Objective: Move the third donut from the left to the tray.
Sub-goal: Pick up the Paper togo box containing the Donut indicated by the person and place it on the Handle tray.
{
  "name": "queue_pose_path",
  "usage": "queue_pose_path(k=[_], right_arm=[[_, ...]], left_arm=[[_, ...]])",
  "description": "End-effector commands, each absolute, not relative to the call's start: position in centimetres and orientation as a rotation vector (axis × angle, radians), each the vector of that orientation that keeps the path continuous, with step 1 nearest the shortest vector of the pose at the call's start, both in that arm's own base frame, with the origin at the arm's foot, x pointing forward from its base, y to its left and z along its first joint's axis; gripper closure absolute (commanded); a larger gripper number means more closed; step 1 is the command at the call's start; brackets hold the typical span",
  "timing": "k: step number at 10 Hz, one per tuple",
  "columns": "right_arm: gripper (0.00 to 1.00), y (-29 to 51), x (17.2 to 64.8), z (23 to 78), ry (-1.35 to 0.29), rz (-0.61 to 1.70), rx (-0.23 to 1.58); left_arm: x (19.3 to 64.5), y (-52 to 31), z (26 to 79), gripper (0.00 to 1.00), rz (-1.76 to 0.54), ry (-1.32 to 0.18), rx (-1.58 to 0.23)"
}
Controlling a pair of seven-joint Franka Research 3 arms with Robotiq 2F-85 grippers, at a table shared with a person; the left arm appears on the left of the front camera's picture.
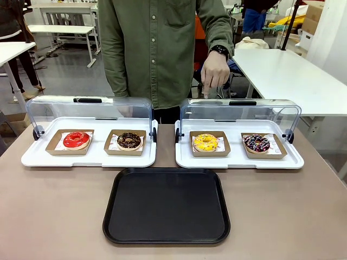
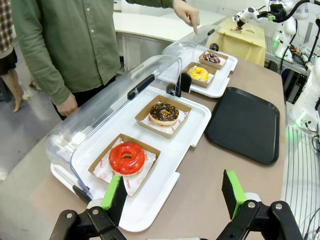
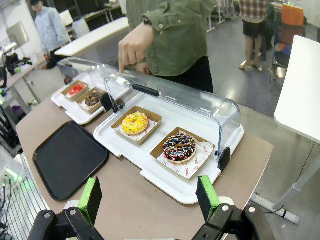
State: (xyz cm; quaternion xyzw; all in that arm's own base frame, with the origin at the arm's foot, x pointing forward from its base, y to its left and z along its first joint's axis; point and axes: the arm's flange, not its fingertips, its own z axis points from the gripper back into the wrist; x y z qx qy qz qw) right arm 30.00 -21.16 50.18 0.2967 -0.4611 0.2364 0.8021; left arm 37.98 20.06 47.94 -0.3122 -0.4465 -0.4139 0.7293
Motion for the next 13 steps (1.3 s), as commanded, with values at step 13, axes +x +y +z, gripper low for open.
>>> queue_pose_path(k=[13], right_arm=[[0.00,-21.19,30.35,50.32,-1.024,0.519,0.636]], left_arm=[[37.89,20.06,47.92,0.00,-0.922,-0.985,-0.696]])
